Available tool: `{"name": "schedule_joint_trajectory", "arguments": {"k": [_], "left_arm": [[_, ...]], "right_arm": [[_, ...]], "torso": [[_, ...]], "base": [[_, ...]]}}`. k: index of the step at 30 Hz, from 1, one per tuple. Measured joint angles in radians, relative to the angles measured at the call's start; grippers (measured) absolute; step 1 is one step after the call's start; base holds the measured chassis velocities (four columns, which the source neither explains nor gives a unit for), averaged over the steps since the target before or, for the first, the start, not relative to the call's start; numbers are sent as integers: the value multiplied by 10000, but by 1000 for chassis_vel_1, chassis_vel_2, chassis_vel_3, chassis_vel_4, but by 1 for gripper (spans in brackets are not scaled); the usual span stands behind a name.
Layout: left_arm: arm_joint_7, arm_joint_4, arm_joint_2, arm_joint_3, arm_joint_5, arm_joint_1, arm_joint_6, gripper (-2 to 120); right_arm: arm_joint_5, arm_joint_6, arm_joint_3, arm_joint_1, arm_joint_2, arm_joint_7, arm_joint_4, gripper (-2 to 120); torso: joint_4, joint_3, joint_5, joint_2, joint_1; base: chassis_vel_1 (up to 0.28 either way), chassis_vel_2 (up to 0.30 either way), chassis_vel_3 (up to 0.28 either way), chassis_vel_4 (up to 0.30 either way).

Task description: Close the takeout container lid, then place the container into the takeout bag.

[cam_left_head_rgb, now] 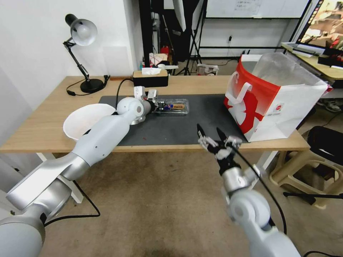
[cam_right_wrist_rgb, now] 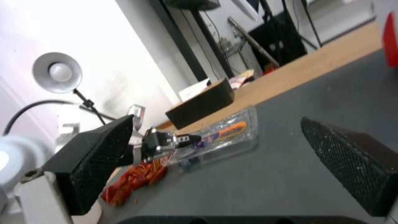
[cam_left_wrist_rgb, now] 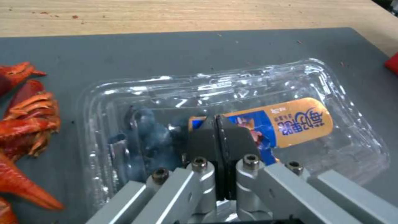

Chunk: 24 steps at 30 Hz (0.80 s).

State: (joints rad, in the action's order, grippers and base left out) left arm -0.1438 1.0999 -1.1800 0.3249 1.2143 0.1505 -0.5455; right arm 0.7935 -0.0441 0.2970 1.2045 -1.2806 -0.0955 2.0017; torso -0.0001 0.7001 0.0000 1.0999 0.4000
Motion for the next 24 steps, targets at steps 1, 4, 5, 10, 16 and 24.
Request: {"name": "schedule_joint_trajectory", "arguments": {"k": [1,4,5,10,16,24], "left_arm": [[0,0,0,0,0,0,0,0],[-15,21,80,-64,52,55,-12,0],[-15,21,80,-64,52,55,-12,0],[-39,25,100,-168,148,90,-16,0],[-47,68,119,-237,171,178,-16,0],[-52,-101,17,-259,216,110,-80,0]], "right_arm": [[0,0,0,0,0,0,0,100],[1045,-588,-306,-1187,92,-616,-609,100],[1045,-588,-306,-1187,92,-616,-609,100],[1806,-1462,-660,-2323,161,-1385,-1267,100],[2076,-2238,-1148,-3715,169,-2265,-2129,100],[2031,-3171,-1570,-4756,-92,-3239,-2778,100]], "torso": [[0,0,0,0,0],[1,0,0,0,0],[1,0,0,0,0],[1,-1,-1,0,1],[1,0,0,-1,0],[-1,-1,-1,0,0]], "base": [[0,0,0,0],[0,0,0,0],[0,0,0,0],[0,0,0,0],[0,0,0,0],[0,0,0,0]]}}
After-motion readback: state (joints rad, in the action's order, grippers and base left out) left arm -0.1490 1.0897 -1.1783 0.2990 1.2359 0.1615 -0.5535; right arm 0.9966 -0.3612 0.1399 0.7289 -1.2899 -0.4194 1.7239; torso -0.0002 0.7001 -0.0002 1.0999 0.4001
